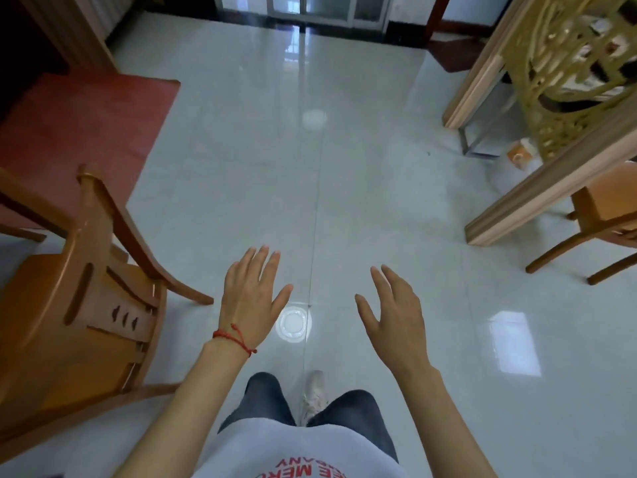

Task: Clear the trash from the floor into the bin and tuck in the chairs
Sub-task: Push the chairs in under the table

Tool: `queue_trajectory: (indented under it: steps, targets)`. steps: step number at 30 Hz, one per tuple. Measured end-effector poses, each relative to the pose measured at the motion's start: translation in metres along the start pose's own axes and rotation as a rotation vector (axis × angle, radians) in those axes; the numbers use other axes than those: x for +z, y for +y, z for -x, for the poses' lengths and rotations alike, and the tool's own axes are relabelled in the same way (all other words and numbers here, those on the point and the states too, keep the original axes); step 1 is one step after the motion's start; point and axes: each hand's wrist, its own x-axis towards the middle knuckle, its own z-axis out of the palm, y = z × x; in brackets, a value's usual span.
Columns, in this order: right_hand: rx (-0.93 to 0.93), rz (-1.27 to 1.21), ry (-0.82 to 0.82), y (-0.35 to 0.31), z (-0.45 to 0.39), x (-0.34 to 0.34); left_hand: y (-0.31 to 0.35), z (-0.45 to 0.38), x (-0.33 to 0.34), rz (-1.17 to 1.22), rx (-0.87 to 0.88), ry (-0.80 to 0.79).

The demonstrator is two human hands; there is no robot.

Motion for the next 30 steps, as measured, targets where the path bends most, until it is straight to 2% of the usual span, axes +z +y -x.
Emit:
queue_trajectory:
  steps: [9,21,30]
  targets:
    - [-0.061,0.001,-0.103,0.005,-0.101,0.012,-0.015,-0.071,0.011,-0.006,-0.14,-0.03]
    - [-0.233,-0.015,-0.147,-0.059,-0.229,0.041,-0.081,-0.166,-0.01,-0.04,-0.233,0.01]
    - [-0.527,-0.018,-0.329,-0.108,-0.293,0.066,-0.104,-0.166,-0.02,-0.074,-0.533,0.064]
